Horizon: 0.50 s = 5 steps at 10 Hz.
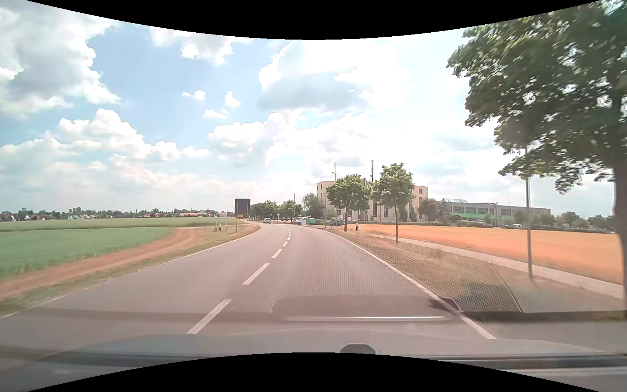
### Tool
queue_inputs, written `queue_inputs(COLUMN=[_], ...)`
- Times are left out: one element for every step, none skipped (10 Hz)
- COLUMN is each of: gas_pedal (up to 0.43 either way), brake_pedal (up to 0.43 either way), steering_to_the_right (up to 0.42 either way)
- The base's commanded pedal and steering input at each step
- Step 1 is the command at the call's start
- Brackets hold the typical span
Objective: Follow the waypoints while adhering to traffic rules and regulations
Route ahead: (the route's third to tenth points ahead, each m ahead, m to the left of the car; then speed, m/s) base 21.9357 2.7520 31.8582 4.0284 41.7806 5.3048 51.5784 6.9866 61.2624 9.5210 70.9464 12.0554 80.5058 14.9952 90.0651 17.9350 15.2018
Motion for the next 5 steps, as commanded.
queue_inputs(gas_pedal=[0.118,0.118,0.118,0.110,0.098], brake_pedal=[0.000,0.000,0.000,0.000,0.000], steering_to_the_right=[-0.020,-0.020,-0.020,-0.020,-0.020])
